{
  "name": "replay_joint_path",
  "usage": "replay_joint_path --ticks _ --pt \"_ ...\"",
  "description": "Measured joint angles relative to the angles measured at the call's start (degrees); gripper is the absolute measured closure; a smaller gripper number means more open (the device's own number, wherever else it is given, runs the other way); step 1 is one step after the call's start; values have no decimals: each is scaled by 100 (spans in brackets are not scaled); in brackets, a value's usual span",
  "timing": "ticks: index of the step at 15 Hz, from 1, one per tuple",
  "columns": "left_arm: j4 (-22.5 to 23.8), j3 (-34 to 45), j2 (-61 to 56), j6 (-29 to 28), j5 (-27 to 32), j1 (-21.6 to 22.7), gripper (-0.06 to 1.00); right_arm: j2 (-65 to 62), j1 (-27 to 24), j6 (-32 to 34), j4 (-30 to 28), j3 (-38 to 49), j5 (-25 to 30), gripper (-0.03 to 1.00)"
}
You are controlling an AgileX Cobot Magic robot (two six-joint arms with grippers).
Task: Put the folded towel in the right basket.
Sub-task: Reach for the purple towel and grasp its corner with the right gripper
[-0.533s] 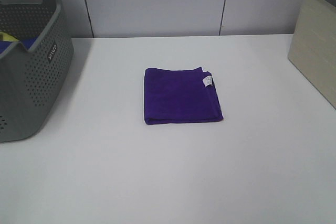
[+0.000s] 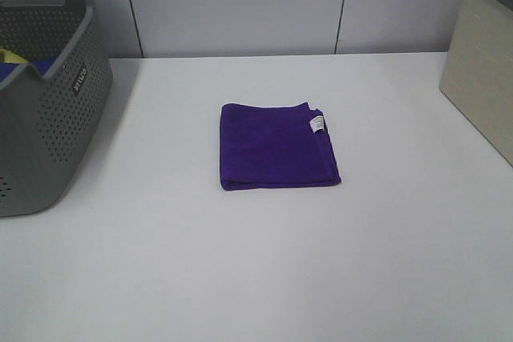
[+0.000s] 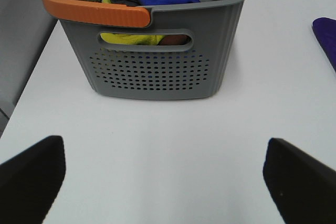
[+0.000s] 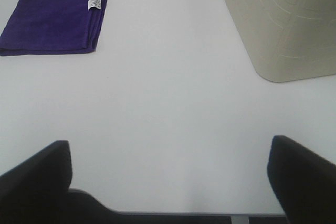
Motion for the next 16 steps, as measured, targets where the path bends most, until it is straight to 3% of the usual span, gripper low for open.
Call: replay_joint_path --ticks 9,16 --pt "0 0 0 0 0 0 -5 -6 17 0 0 11 0 0" --pt "0 0 0 0 0 0 -5 -6 378 11 6 11 0 0"
